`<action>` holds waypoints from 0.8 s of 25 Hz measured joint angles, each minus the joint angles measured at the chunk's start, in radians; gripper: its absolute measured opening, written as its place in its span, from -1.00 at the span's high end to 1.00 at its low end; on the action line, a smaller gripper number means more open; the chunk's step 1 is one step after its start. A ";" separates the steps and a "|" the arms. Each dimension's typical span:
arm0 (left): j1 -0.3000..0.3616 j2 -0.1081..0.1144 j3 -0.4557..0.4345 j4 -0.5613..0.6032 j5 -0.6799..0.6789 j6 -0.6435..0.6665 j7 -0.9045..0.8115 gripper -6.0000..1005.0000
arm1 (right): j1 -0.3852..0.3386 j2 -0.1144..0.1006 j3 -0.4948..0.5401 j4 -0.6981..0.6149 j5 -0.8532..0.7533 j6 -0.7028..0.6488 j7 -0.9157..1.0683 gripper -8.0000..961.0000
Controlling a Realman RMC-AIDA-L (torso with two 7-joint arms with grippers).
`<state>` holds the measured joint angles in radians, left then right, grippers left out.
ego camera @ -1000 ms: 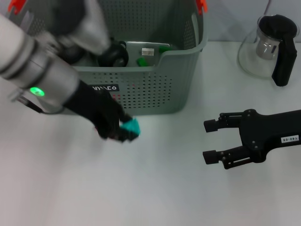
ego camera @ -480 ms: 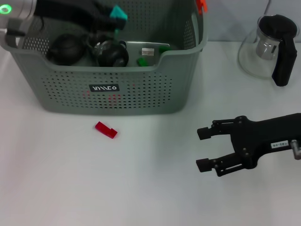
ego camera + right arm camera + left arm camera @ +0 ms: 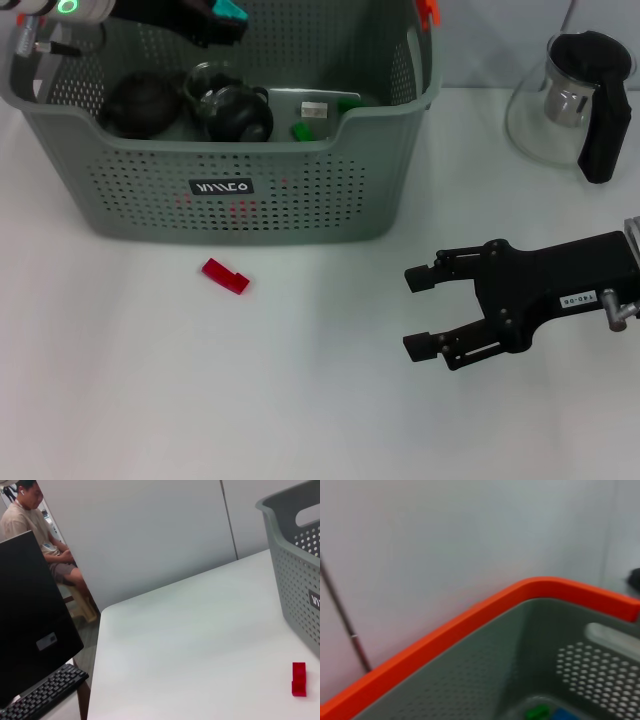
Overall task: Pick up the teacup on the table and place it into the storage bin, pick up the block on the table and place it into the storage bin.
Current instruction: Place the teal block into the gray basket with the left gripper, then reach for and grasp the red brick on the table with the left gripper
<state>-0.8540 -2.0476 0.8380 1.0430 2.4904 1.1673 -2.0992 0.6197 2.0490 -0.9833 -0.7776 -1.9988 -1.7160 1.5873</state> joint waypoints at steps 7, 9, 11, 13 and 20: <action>0.010 -0.007 0.001 0.029 0.040 -0.038 -0.013 -0.17 | -0.002 0.002 0.000 0.000 0.000 0.000 -0.001 -0.93; 0.014 -0.008 0.000 0.046 0.043 -0.035 -0.018 -0.26 | -0.001 0.004 0.000 0.000 0.000 0.000 -0.001 -0.93; 0.037 -0.010 0.001 0.137 0.042 0.031 -0.031 -0.34 | 0.000 0.006 0.000 0.000 0.000 0.001 -0.001 -0.93; 0.050 -0.011 -0.001 0.196 0.033 0.101 -0.033 -0.42 | 0.000 0.007 0.001 0.000 0.000 0.002 -0.001 -0.93; 0.136 -0.049 0.008 0.484 -0.042 0.514 0.019 -0.77 | -0.001 0.006 0.008 0.000 0.000 0.008 0.003 -0.93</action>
<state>-0.7184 -2.0963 0.8464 1.5271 2.4485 1.6816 -2.0798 0.6191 2.0547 -0.9750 -0.7776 -1.9987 -1.7080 1.5905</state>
